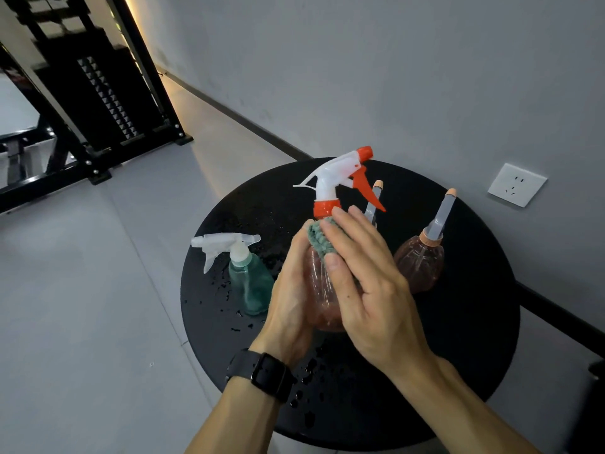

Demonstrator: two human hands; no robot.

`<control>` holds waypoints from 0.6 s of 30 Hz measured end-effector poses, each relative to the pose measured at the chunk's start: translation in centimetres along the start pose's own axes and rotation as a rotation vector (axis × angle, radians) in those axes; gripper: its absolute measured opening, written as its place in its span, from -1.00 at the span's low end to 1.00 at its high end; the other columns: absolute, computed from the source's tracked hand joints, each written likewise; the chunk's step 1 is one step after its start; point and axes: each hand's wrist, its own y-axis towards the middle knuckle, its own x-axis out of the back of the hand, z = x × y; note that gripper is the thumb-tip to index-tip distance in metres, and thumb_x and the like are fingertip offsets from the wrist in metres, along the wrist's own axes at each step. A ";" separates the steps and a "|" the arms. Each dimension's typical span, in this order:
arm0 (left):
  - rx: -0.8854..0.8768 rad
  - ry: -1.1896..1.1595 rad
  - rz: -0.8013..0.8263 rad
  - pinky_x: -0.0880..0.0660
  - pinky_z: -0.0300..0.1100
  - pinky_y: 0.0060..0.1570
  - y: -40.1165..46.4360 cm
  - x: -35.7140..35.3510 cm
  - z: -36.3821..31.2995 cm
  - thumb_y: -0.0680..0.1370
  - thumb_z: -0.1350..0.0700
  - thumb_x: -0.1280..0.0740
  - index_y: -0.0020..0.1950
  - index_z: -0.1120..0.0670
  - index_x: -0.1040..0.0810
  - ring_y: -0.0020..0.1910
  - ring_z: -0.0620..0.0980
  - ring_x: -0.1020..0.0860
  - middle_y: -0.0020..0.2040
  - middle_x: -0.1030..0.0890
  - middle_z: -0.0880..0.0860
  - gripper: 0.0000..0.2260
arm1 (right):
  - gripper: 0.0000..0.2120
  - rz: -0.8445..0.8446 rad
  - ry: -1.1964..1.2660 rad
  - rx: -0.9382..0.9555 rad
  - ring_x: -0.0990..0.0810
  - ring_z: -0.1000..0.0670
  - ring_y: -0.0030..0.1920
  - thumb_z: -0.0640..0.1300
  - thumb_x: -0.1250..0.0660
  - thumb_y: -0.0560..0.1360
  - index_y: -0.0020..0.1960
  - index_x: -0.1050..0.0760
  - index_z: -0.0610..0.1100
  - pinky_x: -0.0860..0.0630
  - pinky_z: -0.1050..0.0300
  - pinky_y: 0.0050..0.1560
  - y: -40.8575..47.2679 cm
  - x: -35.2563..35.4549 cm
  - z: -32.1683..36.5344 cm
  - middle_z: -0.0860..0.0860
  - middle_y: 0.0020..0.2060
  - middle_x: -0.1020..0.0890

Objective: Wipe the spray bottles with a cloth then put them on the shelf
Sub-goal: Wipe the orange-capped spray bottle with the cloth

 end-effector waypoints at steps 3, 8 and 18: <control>0.008 -0.143 0.044 -0.51 -0.03 0.17 0.4 0.3 -0.3 0.60 -0.29 -0.18 0.06 0.07 -0.72 0.06 0.05 -0.68 0.04 -0.71 0.10 -0.49 | -0.63 -0.005 -0.046 0.052 -0.25 -0.05 0.51 -0.15 -0.15 0.63 0.40 -0.39 -0.21 -0.19 0.11 0.50 -0.6 -0.5 0.3 -0.09 0.42 -0.41; 0.007 -0.222 0.075 -0.48 -0.03 0.22 1.0 0.9 -0.9 0.55 -0.34 -0.26 0.18 0.17 -0.59 0.05 0.06 -0.62 0.04 -0.64 0.13 -0.42 | -0.65 -0.004 -0.090 0.145 -0.25 -0.10 0.51 -0.17 -0.18 0.63 0.39 -0.39 -0.22 -0.24 -0.01 0.48 -1.9 -0.9 0.3 -0.10 0.41 -0.40; 0.065 -0.215 0.140 -0.53 -0.10 0.17 1.1 0.9 -0.9 0.61 -0.21 -0.22 0.01 0.13 -0.68 0.01 0.04 -0.63 -0.03 -0.67 0.12 -0.55 | -0.65 0.018 -0.139 0.163 -0.23 -0.10 0.51 -0.16 -0.18 0.64 0.40 -0.39 -0.19 -0.34 -0.25 0.38 -2.0 -1.2 0.1 -0.09 0.43 -0.39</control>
